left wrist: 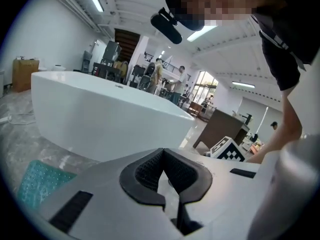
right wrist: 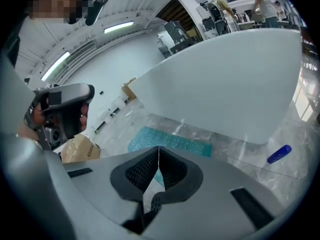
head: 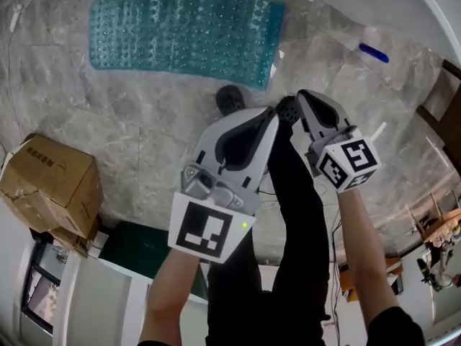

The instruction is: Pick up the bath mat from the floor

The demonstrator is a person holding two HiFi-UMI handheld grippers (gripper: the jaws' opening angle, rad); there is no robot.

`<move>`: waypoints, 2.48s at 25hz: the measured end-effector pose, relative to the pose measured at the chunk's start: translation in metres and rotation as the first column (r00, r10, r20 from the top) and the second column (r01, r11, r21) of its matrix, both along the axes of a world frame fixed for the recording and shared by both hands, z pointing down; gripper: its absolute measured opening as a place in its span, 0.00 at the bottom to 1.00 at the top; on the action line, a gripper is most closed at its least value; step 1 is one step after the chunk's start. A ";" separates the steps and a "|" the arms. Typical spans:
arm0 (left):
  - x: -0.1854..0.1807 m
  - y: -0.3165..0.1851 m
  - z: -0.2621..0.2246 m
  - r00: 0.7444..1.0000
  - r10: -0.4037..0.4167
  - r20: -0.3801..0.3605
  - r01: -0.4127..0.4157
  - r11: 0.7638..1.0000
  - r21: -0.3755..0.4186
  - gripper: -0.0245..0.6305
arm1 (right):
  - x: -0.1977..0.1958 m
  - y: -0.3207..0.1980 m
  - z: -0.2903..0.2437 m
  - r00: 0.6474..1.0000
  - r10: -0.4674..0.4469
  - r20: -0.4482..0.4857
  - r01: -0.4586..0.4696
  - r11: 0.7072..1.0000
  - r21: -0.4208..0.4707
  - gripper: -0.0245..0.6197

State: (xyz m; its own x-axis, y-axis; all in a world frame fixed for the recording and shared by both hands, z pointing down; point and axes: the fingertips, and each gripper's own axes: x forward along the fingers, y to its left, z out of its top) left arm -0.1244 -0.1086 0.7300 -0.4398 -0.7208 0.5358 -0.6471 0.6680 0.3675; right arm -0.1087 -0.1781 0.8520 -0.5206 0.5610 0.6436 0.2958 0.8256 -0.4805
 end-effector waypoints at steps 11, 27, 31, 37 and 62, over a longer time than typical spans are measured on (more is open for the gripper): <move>-0.009 -0.011 0.162 0.998 0.063 0.004 -0.063 0.997 -0.037 0.04 | -0.030 -0.019 0.254 0.991 -0.024 -0.133 0.037 0.995 0.094 0.06; -0.033 -0.008 0.261 0.990 0.143 0.011 -0.142 0.989 -0.048 0.04 | -0.019 -0.013 0.429 0.957 -0.009 -0.290 0.061 0.983 0.171 0.21; -0.036 0.000 0.281 0.992 0.123 -0.007 -0.123 0.991 -0.055 0.04 | -0.024 -0.012 0.452 0.951 0.036 -0.306 0.018 0.985 0.172 0.31; -0.037 0.006 0.299 0.990 0.139 -0.014 -0.140 0.988 -0.069 0.04 | -0.024 -0.006 0.479 0.922 0.081 -0.379 -0.039 0.993 0.115 0.35; -0.028 0.004 0.189 0.996 0.080 0.030 -0.076 0.991 -0.110 0.04 | -0.017 0.036 0.328 0.938 0.011 -0.346 0.032 0.993 0.116 0.11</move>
